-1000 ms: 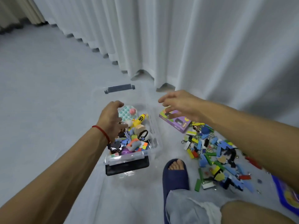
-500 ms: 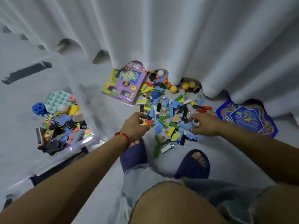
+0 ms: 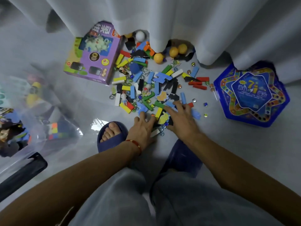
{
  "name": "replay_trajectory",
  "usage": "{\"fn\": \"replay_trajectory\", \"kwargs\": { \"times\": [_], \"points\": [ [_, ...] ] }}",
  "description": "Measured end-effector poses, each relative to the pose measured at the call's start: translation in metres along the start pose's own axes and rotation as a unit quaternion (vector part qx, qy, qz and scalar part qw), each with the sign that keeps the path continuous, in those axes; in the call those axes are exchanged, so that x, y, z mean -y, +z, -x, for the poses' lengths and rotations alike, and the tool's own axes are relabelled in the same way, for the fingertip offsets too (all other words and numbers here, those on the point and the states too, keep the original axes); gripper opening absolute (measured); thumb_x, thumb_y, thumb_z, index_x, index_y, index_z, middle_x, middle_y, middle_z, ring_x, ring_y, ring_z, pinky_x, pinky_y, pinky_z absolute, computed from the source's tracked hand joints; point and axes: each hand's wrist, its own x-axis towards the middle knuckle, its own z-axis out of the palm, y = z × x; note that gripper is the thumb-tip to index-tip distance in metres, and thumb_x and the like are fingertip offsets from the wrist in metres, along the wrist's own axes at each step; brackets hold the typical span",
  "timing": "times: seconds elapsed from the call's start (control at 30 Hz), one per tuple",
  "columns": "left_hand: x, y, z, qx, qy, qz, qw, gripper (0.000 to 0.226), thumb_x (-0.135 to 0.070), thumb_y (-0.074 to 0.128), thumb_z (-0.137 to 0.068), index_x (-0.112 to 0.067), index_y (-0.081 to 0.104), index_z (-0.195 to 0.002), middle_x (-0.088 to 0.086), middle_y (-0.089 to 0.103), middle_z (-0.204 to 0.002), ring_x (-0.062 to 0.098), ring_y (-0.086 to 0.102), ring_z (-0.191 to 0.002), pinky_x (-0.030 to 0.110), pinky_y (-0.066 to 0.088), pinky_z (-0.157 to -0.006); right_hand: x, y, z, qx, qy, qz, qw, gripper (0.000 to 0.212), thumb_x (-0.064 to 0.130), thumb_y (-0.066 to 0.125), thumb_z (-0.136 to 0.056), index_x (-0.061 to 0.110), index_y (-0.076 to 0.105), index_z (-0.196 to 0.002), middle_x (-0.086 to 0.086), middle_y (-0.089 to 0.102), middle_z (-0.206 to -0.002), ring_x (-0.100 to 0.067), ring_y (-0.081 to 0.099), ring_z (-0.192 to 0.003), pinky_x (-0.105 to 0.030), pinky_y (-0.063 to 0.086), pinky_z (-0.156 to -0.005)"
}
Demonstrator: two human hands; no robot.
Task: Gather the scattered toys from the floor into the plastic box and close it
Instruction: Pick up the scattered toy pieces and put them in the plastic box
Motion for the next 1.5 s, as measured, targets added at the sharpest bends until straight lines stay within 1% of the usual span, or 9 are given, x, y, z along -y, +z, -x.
{"fn": "replay_trajectory", "kwargs": {
  "times": [0.43, 0.63, 0.77, 0.83, 0.93, 1.1, 1.3, 1.4, 1.5],
  "points": [
    [0.016, -0.018, -0.029, -0.073, 0.010, 0.100, 0.992, 0.027, -0.009, 0.075, -0.080, -0.009, 0.073, -0.107, 0.016, 0.060, -0.107, 0.037, 0.059, -0.094, 0.027, 0.038, -0.076, -0.014, 0.017, -0.019, -0.136, -0.078, -0.037, 0.987, 0.041, -0.006, 0.072, -0.074, 0.007, 0.070, -0.113, -0.016, 0.067, -0.109, -0.037, 0.059, -0.096, -0.044, 0.053, -0.084],
    [0.019, -0.029, -0.030, -0.072, -0.005, 0.146, 0.987, 0.024, -0.015, 0.075, -0.083, -0.011, 0.075, -0.106, 0.012, 0.062, -0.108, 0.028, 0.057, -0.098, 0.027, 0.043, -0.078, -0.010, -0.007, -0.017, -0.151, 0.033, -0.229, 0.961, 0.032, -0.007, 0.063, -0.082, 0.014, 0.074, -0.104, -0.006, 0.072, -0.099, -0.022, 0.064, -0.085, -0.027, 0.050, -0.080],
    [0.017, -0.052, -0.016, -0.088, -0.072, 0.209, 0.971, 0.018, -0.025, 0.077, -0.083, -0.016, 0.077, -0.099, 0.003, 0.067, -0.097, 0.019, 0.059, -0.086, 0.026, 0.045, -0.072, -0.002, -0.036, -0.005, -0.133, 0.125, -0.380, 0.907, 0.029, 0.003, 0.061, -0.092, 0.024, 0.071, -0.109, -0.003, 0.072, -0.098, -0.019, 0.072, -0.074, -0.037, 0.062, -0.070],
    [0.012, -0.071, 0.000, -0.066, -0.127, 0.345, 0.928, 0.014, -0.024, 0.079, -0.081, -0.017, 0.075, -0.093, -0.001, 0.069, -0.092, 0.014, 0.064, -0.078, 0.027, 0.055, -0.072, 0.007, -0.060, -0.001, -0.086, 0.177, -0.487, 0.851, 0.023, 0.004, 0.059, -0.096, 0.019, 0.069, -0.111, -0.012, 0.071, -0.103, -0.022, 0.075, -0.072, -0.040, 0.063, -0.072],
    [0.006, -0.104, 0.032, -0.053, -0.177, 0.603, 0.776, 0.012, -0.002, 0.077, -0.081, -0.009, 0.072, -0.089, 0.018, 0.072, -0.102, 0.027, 0.073, -0.085, 0.039, 0.061, -0.080, 0.033, -0.112, 0.010, 0.005, 0.217, -0.580, 0.785, 0.018, 0.001, 0.058, -0.097, 0.006, 0.065, -0.112, -0.028, 0.066, -0.109, -0.034, 0.074, -0.084, -0.043, 0.062, -0.080],
    [0.029, -0.176, 0.104, -0.090, -0.173, 0.764, 0.615, 0.026, 0.002, 0.069, -0.086, 0.003, 0.066, -0.112, 0.019, 0.072, -0.104, 0.029, 0.072, -0.086, 0.037, 0.061, -0.081, 0.114, -0.220, 0.028, 0.151, 0.123, -0.558, 0.807, 0.031, -0.005, 0.060, -0.094, 0.002, 0.061, -0.125, -0.026, 0.063, -0.118, -0.030, 0.076, -0.086, -0.023, 0.060, -0.062],
    [0.123, -0.236, 0.212, -0.303, -0.196, 0.769, 0.527, 0.017, 0.003, 0.064, -0.090, 0.008, 0.064, -0.107, 0.018, 0.068, -0.091, 0.020, 0.070, -0.072, 0.025, 0.059, -0.070, 0.266, -0.268, 0.045, 0.213, -0.068, -0.439, 0.870, 0.034, -0.006, 0.059, -0.095, 0.007, 0.060, -0.126, -0.023, 0.067, -0.107, -0.033, 0.076, -0.085, -0.038, 0.062, -0.079],
    [0.162, -0.245, 0.257, -0.351, -0.304, 0.704, 0.538, 0.008, -0.010, 0.067, -0.092, -0.003, 0.067, -0.095, 0.015, 0.066, -0.096, 0.021, 0.069, -0.073, 0.018, 0.047, -0.062, 0.336, -0.250, 0.046, 0.217, -0.117, -0.459, 0.854, 0.038, -0.007, 0.057, -0.094, 0.004, 0.055, -0.131, -0.026, 0.059, -0.115, -0.032, 0.073, -0.088, -0.028, 0.062, -0.067],
    [0.183, -0.249, 0.283, -0.381, -0.339, 0.676, 0.533, 0.029, -0.026, 0.059, -0.096, -0.006, 0.063, -0.117, 0.017, 0.067, -0.114, 0.026, 0.060, -0.080, 0.025, 0.041, -0.062, 0.380, -0.234, 0.050, 0.290, -0.102, -0.479, 0.823, 0.053, -0.003, 0.053, -0.097, 0.007, 0.039, -0.148, -0.022, 0.048, -0.128, -0.031, 0.069, -0.094, -0.034, 0.063, -0.071]
  ]
}}
